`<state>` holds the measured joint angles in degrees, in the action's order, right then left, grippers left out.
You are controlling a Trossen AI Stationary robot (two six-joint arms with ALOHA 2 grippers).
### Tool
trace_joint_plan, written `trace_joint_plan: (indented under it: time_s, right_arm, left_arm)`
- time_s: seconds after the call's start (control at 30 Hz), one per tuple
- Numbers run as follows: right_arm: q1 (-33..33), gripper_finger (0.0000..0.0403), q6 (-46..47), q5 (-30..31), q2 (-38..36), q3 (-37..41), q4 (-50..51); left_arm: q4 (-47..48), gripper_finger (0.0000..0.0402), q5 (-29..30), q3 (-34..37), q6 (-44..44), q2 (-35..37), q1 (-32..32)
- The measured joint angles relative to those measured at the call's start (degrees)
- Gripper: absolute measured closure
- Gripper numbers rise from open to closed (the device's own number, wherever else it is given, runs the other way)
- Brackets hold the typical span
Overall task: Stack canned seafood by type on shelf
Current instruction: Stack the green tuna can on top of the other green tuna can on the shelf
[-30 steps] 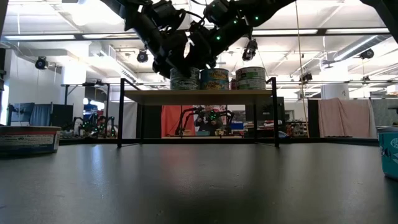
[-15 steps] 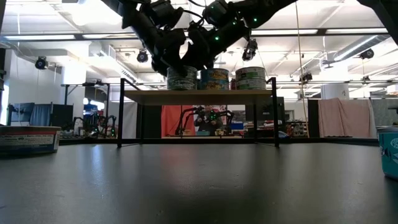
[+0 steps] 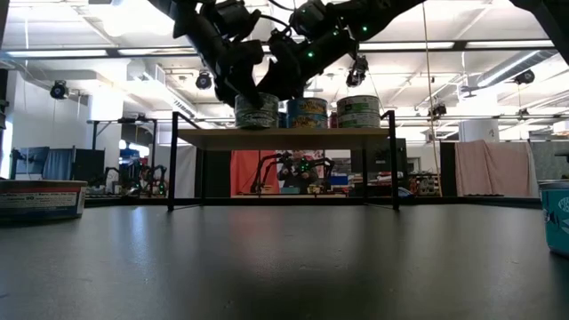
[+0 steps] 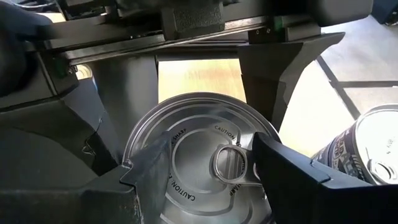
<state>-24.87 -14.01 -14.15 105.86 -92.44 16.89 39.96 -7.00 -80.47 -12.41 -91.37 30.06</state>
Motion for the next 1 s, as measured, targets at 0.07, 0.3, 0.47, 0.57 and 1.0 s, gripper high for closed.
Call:
trace_joint_plan:
  time_s: [0.07,0.3,0.47,0.57,1.0]
  right_arm:
    - [-0.01,0.0184,0.16,0.01,-0.02,-0.04,0.33]
    - [0.01,0.0184,0.72,-0.48,-0.07,-0.03,0.83]
    - [0.03,0.0184,-1.05,-0.43,-0.07,-0.03,1.00]
    - [0.02,0.0184,-1.24,0.00,-0.07,-0.03,0.99]
    - [-0.20,0.0184,-1.25,1.23,0.02,0.06,2.99]
  left_arm:
    - [0.16,0.0001,0.01,-0.28,-0.04,0.00,0.00]
    - [2.58,0.0001,-5.54,-0.84,-1.04,0.02,0.20]
    - [3.03,0.0001,-2.94,-1.14,-1.56,0.07,-0.15]
    - [2.86,0.0001,-1.58,-1.18,-1.66,0.07,-0.09]
    - [11.64,0.0002,0.15,-6.58,-5.46,-0.48,0.22]
